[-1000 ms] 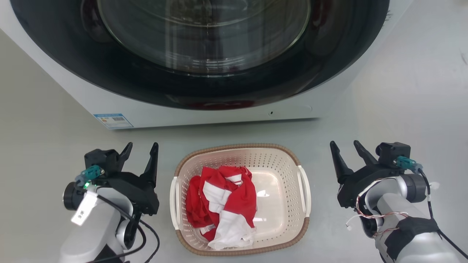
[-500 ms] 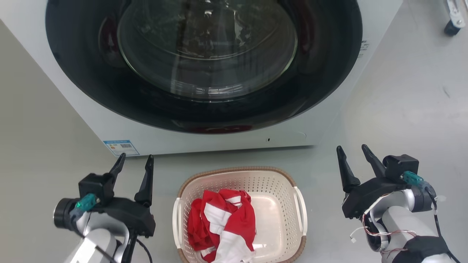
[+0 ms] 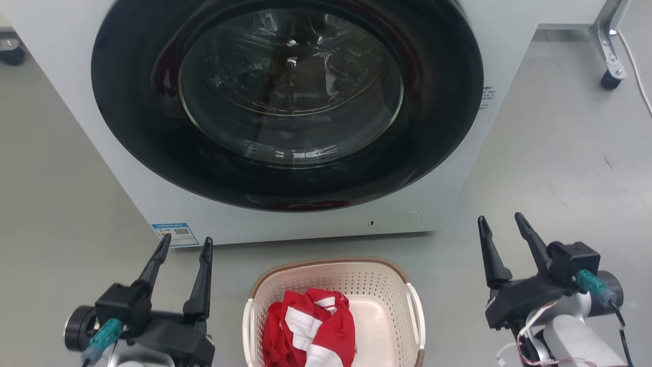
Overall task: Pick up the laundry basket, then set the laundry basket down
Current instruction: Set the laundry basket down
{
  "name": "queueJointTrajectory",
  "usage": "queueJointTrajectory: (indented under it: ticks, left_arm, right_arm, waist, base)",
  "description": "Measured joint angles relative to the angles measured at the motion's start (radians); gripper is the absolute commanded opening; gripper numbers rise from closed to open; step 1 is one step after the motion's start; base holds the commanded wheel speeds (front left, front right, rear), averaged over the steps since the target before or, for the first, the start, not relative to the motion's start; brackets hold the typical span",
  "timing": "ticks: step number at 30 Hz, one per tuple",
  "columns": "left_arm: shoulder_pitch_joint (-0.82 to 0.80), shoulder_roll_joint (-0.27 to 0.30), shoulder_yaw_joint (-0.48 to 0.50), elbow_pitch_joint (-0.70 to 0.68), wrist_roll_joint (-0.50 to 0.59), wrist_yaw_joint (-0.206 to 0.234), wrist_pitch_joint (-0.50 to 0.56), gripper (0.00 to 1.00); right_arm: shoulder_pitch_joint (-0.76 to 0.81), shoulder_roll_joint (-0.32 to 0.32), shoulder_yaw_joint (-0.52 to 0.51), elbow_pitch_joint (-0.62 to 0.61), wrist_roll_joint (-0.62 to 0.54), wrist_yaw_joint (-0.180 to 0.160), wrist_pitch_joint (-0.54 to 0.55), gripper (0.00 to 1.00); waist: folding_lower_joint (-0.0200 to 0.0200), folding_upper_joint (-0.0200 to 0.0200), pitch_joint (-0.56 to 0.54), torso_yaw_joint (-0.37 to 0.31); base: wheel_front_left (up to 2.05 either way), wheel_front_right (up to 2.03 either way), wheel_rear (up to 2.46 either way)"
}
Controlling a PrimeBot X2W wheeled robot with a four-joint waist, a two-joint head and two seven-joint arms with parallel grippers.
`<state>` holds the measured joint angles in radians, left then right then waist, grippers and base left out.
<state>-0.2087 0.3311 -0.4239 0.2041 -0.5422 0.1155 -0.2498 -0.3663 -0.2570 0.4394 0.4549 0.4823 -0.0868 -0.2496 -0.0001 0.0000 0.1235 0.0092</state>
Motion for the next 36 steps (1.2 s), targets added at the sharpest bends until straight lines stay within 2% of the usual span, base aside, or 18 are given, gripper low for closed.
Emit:
queueJointTrajectory:
  ticks: [9, 17, 36]
  left_arm:
    - [0.130, 0.000, 0.054, -0.102, 0.018, 0.009, 0.000, 1.00]
    - [0.220, -0.030, 0.117, -0.148, 0.063, 0.009, 0.000, 1.00]
    - [0.279, -0.079, 0.186, -0.181, 0.129, 0.009, 0.032, 1.00]
  right_arm:
    - [0.120, -0.010, -0.030, -0.126, -0.027, -0.020, 0.000, 1.00]
    - [0.216, -0.014, -0.064, -0.215, -0.045, -0.029, -0.002, 1.00]
    - [0.290, -0.015, -0.121, -0.288, -0.083, -0.038, -0.001, 1.00]
  waist:
    - [0.0000, 0.0001, -0.037, -0.002]
    - [0.0000, 0.0000, -0.059, -0.002]
    - [0.0001, 0.0001, -0.072, 0.001]
  base:
    - [0.00, 0.00, 0.00]
    - [0.00, 0.00, 0.00]
    - [0.00, 0.00, 0.00]
